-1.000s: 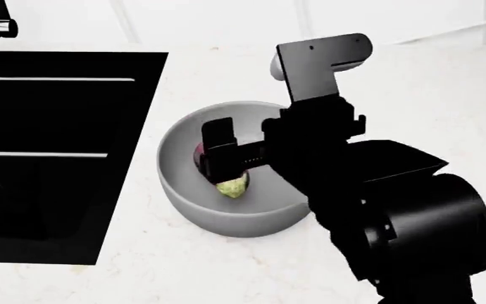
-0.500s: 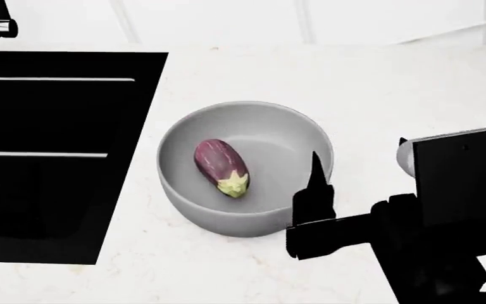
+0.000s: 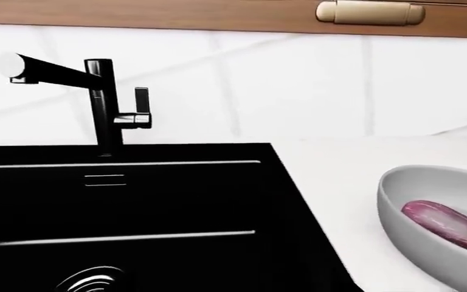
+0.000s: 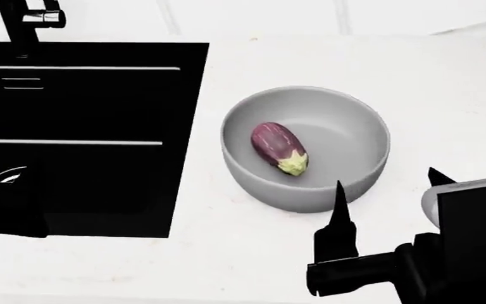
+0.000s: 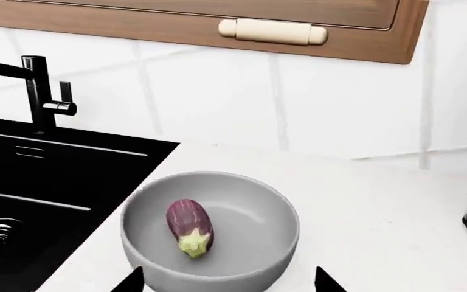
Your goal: There is a mixed pile of frozen fruits and vegetables on the counter. Locate all the frozen vegetables and place the items in a bowl on the counter. Take all the frozen fruits and defrost them in a running sink.
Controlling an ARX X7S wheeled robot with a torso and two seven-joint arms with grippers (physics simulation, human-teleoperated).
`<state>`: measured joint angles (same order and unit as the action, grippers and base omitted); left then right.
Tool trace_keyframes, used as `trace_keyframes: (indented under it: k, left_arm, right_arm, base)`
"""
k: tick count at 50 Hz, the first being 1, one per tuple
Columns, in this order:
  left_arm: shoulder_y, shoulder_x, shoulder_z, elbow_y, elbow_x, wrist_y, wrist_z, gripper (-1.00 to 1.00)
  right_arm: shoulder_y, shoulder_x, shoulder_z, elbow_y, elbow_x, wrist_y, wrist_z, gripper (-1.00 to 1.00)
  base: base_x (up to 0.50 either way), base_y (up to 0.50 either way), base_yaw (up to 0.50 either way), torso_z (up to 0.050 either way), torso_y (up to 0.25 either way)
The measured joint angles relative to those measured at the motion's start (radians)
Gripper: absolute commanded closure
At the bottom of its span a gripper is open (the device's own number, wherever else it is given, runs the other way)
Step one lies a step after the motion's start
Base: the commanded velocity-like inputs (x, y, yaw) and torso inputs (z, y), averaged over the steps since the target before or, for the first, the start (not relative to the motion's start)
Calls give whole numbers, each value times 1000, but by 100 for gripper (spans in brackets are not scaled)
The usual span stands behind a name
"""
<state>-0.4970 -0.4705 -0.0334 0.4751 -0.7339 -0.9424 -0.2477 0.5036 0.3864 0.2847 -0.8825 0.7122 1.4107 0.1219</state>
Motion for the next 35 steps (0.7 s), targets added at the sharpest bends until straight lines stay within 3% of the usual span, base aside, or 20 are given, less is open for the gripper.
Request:
trace_keyframes:
  k: [35]
  left_arm:
    - [22, -14, -23, -27, -2, 31, 9, -100]
  right_arm:
    - [27, 29, -13, -6, 72, 62, 47, -100]
  base:
    - [21, 500, 0, 0, 0]
